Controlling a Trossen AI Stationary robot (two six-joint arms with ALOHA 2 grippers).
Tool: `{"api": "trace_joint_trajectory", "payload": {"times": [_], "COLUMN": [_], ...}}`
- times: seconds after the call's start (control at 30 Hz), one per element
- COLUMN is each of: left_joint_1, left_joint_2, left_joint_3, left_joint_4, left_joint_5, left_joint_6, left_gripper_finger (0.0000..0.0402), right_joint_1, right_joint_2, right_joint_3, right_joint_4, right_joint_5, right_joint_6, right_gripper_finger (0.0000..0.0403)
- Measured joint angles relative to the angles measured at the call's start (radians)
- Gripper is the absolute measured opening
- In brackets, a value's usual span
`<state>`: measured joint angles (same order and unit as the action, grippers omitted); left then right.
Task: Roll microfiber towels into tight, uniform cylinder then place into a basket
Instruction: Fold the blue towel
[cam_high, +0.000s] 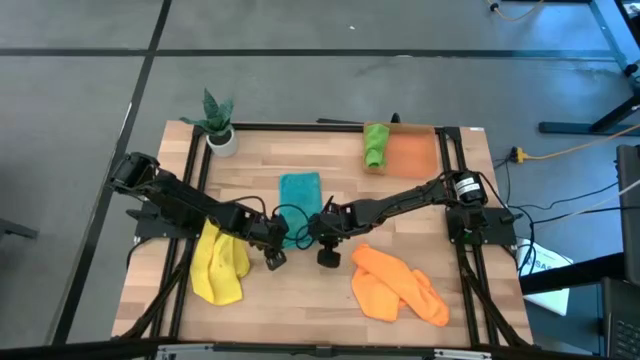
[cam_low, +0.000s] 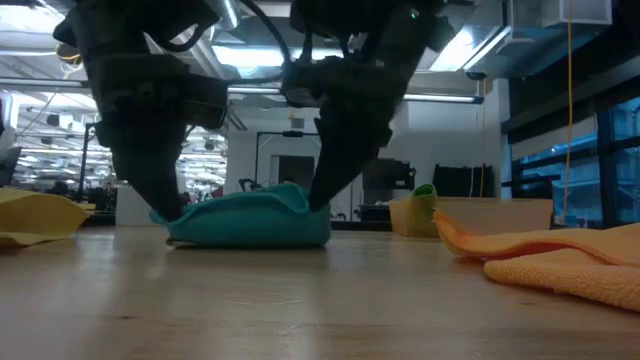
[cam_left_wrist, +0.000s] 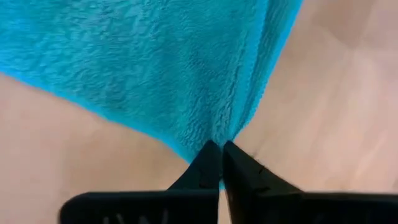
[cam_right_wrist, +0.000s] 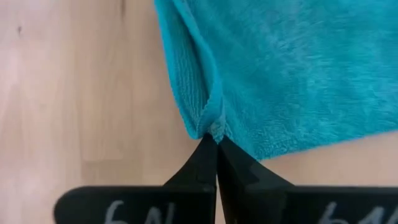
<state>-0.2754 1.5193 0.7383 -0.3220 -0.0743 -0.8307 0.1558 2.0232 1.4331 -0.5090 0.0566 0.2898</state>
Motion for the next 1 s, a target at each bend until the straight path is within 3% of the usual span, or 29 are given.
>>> {"api": "trace_joint_trajectory", "payload": {"times": [0.2,0.33,0.5,0.8,1.0], "left_joint_1": [0.026,0.036,0.035,0.027,0.052], "left_joint_2": [0.000,-0.004,-0.004,-0.004,-0.004], "left_joint_3": [0.000,0.009,0.070,0.098,0.099], "left_joint_4": [-0.004,-0.016,-0.098,-0.127,-0.163], "left_joint_5": [-0.017,-0.010,-0.015,-0.074,-0.079], "left_joint_6": [0.000,0.016,0.141,0.436,0.451], "left_gripper_finger": [0.0000,0.0000,0.0000,0.0000,0.0000], "right_joint_1": [-0.017,-0.024,-0.023,-0.036,-0.064], "right_joint_2": [0.000,-0.001,-0.001,-0.001,-0.001], "right_joint_3": [0.029,0.017,0.015,0.014,0.014], "right_joint_4": [-0.050,-0.061,-0.051,-0.055,-0.053], "right_joint_5": [0.017,-0.060,-0.156,-0.167,-0.155], "right_joint_6": [0.106,0.118,0.065,0.136,0.275], "right_gripper_finger": [0.0001,0.0002,0.0002,0.0004,0.0003]}}
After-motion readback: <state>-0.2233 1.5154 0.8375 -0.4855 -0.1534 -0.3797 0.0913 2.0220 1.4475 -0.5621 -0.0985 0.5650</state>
